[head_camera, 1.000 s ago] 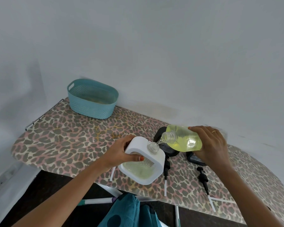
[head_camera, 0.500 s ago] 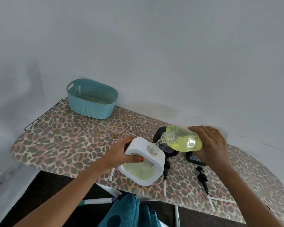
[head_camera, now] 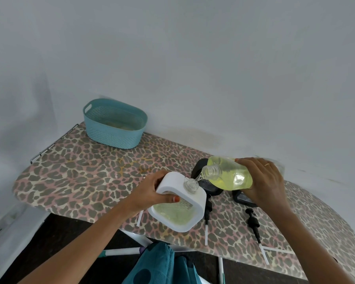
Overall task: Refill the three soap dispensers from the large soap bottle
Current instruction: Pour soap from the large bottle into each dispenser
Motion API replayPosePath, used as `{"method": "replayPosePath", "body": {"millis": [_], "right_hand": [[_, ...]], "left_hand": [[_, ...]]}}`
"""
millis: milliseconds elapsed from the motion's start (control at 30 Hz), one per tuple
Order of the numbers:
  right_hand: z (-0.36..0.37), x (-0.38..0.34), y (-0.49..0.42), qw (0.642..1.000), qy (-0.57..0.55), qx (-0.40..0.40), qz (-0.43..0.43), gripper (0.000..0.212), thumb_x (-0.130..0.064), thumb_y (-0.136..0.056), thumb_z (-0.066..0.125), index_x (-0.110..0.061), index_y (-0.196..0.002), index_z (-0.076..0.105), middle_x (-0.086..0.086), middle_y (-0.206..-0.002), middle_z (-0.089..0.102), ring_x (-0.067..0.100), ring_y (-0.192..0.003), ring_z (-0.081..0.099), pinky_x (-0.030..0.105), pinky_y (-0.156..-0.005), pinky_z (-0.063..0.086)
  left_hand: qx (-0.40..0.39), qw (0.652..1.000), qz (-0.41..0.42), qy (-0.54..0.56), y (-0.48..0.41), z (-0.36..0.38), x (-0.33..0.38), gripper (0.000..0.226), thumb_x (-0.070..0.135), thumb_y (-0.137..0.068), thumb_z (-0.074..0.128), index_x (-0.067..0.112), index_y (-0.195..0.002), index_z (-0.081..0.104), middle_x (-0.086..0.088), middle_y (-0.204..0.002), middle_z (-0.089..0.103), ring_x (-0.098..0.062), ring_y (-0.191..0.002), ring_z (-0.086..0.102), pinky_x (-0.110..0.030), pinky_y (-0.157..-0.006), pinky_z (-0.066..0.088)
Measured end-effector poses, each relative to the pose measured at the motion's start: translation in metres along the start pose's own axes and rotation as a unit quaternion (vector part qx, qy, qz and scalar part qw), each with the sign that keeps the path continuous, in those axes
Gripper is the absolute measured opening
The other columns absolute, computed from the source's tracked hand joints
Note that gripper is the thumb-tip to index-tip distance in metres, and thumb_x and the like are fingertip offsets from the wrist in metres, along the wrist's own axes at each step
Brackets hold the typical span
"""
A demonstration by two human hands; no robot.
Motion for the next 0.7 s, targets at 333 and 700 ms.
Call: {"method": "replayPosePath", "body": {"millis": [333,700], "right_hand": [[0.0024,0.0010,0.0004,1.000,0.003,-0.015,0.010,0.048,-0.001,-0.042,0.089,0.000,-0.085,0.068,0.010,-0.083,0.072,0.031,-0.072,0.068,0.037,-0.064,0.050],[0.0026,0.0043,0.0017,1.000,0.001,-0.011,0.010,0.045,-0.001,-0.045,0.088,0.000,-0.086,0.068,0.009,-0.083,0.071,0.029,-0.072,0.068,0.035,-0.062,0.049]], "left_hand": [[0.002,1.000,-0.002,0.004,0.0003,0.0002,-0.0005,0.064,0.061,-0.043,0.079,0.033,-0.098,0.060,0.018,-0.089,0.068,-0.005,-0.083,0.065,-0.015,-0.068,0.051],[-0.006,0.999,-0.029,0.014,0.0013,0.0016,-0.0051,0.067,0.057,-0.043,0.081,0.032,-0.100,0.059,0.016,-0.089,0.069,-0.006,-0.083,0.066,-0.015,-0.067,0.051]]}}
Point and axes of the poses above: each hand's wrist, its own y-axis away from the middle knuckle, its own z-axis out of the palm, x = y × z, the point moved 9 cm from there along -y, towards the middle knuckle
